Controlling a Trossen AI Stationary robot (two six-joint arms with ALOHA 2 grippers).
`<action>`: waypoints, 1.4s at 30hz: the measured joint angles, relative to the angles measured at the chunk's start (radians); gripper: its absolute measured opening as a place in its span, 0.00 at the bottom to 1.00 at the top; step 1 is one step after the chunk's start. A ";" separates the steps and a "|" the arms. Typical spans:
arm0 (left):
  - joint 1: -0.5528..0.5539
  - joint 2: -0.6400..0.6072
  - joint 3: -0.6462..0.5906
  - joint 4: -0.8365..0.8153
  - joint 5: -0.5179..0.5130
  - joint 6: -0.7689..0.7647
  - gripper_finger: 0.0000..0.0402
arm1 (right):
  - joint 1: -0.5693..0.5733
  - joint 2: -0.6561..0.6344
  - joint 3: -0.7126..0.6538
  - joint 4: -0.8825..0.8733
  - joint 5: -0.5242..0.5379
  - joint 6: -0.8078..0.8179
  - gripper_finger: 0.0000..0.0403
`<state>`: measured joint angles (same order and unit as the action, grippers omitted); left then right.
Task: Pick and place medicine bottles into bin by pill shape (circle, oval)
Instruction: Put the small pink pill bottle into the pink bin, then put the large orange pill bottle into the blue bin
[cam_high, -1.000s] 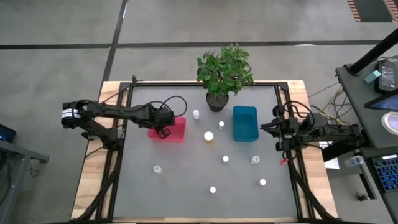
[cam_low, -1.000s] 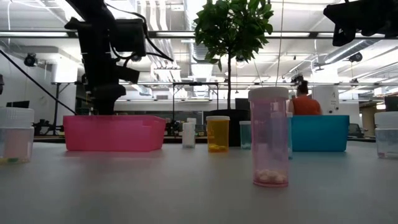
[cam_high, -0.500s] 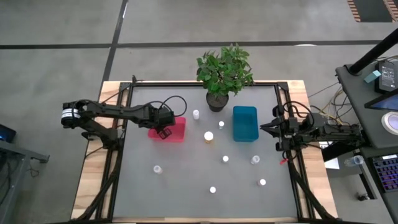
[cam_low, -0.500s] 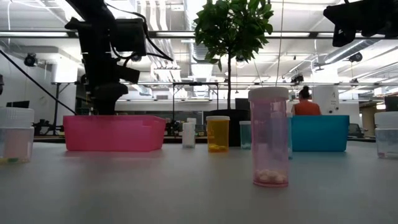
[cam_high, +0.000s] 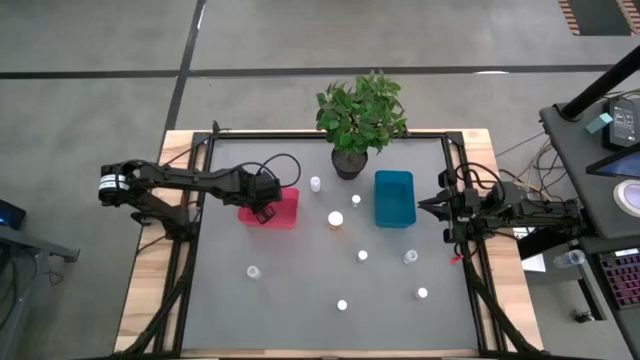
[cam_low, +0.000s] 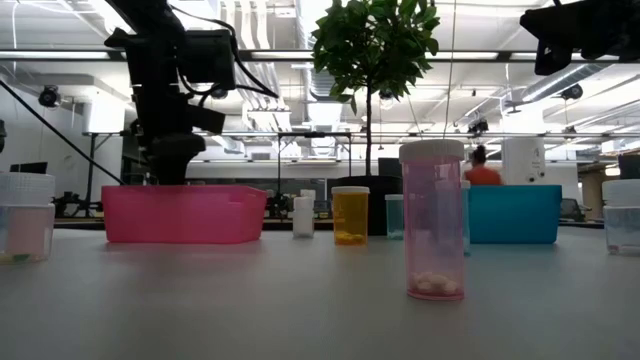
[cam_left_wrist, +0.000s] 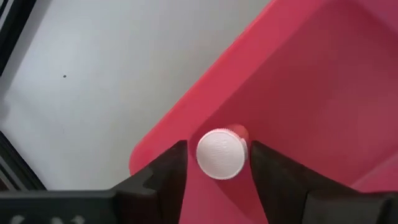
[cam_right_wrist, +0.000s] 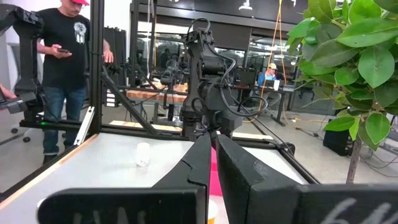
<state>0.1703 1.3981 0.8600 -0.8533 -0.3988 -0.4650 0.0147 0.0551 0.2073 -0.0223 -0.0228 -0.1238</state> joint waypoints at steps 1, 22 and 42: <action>0.000 -0.002 0.000 0.000 0.000 0.006 0.41 | 0.000 0.000 0.000 0.000 0.000 0.000 0.04; -0.018 -0.155 0.154 -0.014 -0.002 0.126 0.43 | 0.000 0.000 -0.029 -0.001 -0.003 0.143 0.04; -0.328 -0.218 -0.026 1.019 0.016 0.661 0.43 | 0.000 0.061 -0.194 0.274 0.006 0.334 0.04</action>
<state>-0.1574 1.1797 0.8339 0.1661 -0.3826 0.1957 0.0151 0.1166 0.0135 0.2517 -0.0167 0.2101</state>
